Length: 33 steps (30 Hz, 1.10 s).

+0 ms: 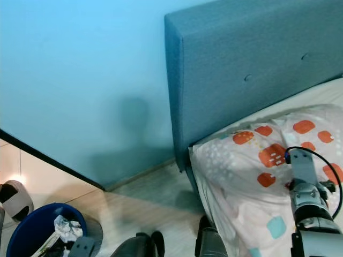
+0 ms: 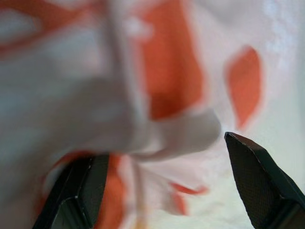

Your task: Clean up the room

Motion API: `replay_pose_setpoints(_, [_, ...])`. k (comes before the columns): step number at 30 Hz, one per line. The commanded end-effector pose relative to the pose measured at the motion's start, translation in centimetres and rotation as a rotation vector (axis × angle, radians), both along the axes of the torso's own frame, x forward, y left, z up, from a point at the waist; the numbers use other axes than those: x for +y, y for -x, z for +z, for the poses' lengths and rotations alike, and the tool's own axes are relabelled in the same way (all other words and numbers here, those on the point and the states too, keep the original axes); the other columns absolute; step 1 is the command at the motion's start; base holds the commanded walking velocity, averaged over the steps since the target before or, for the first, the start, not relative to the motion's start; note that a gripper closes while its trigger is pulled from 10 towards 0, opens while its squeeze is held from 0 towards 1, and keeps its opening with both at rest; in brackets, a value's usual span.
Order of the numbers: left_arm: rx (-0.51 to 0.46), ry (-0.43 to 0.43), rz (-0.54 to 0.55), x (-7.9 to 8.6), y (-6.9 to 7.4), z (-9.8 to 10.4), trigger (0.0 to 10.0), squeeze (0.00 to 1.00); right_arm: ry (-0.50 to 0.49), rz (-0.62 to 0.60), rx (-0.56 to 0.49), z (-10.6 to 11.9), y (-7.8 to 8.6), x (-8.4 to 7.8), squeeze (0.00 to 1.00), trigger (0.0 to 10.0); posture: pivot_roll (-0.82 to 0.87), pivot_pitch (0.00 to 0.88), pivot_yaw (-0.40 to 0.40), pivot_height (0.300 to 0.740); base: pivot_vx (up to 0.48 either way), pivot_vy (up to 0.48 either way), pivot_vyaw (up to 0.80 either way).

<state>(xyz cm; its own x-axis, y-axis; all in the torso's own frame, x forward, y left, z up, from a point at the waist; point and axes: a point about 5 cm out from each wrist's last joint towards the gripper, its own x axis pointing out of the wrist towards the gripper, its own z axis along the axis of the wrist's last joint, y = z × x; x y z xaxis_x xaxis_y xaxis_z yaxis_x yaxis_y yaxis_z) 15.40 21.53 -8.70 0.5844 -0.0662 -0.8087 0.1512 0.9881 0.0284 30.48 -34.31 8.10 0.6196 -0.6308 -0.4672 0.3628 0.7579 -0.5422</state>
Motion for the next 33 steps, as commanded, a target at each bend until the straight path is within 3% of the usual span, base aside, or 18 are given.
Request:
replay_pose_setpoints(1, [0.075, -0.019, 0.036, 0.7, 1.8, -0.7, 10.0, 0.00, -0.072, 0.047, 0.021, -1.2, 0.0, 1.3, 1.00, 10.0, 0.03, 0.274, 0.022, 0.735, 0.000, 0.000, 0.00])
replay_pose_setpoints(2, [0.075, -0.029, 0.040, 0.8, 1.5, -0.6, 10.0, 0.00, -0.131, 0.118, -0.026, -1.7, -0.8, 3.2, 1.00, 10.0, 0.03, 0.260, 0.020, 0.735, 0.000, 0.000, 0.00])
replay_pose_setpoints(4, [0.075, -0.029, 0.040, 0.8, 1.5, -0.6, 10.0, 0.00, -0.131, 0.118, -0.026, -1.7, -0.8, 3.2, 1.00, 10.0, 0.03, 0.260, 0.020, 0.735, 0.000, 0.000, 0.00])
replay_pose_setpoints(5, [0.075, -0.033, 0.040, 0.8, 1.4, -0.6, 10.0, 0.00, -0.142, 0.131, -0.032, -2.0, -0.9, 3.8, 0.50, 10.0, 0.02, 0.255, 0.019, 0.735, 0.000, 0.000, 0.00])
replay_pose_setpoints(6, [0.068, -0.038, 0.059, 0.9, 0.9, -0.4, 10.0, 0.00, -0.292, 0.147, -0.107, -3.3, -1.1, 6.2, 0.00, 10.0, 0.02, 0.223, 0.012, 0.735, 0.000, 0.000, -0.71])
replay_pose_setpoints(12, [0.002, -0.090, 0.144, 2.1, -1.1, 0.6, 10.0, 0.00, -0.388, 0.082, -0.166, -5.6, 0.1, 8.2, 0.00, 10.0, 0.01, 0.184, 0.008, 0.735, 0.000, 0.000, -0.74])
replay_pose_setpoints(17, [-0.045, -0.155, 0.240, 3.8, -2.4, 1.6, 10.0, 0.00, -0.364, 0.054, -0.174, -6.3, 0.8, 8.3, 0.00, 10.0, 0.00, 0.150, 0.013, 0.735, 0.000, 0.000, -0.74])
replay_pose_setpoints(25, [-0.073, -0.189, 0.282, 4.6, -3.2, 2.3, 10.0, 0.00, -0.359, 0.040, -0.205, -6.0, 0.8, 7.7, 0.00, 10.0, -0.01, 0.116, 0.020, 0.735, 0.000, 0.000, -0.74])
replay_pose_setpoints(28, [-0.152, -0.095, 0.335, 4.4, -5.0, 3.2, 10.0, 0.00, -0.341, 0.053, -0.197, -5.9, 0.5, 8.1, 0.00, 10.0, -0.01, 0.102, 0.016, 0.735, 0.000, 0.000, -0.75])
replay_pose_setpoints(33, [-0.210, 0.013, 0.309, 3.4, -6.4, 3.9, 10.0, 0.00, -0.343, 0.087, -0.180, -6.2, 0.4, 9.1, 0.00, 10.0, -0.01, 0.099, 0.014, 0.735, 0.000, 0.000, -0.75])
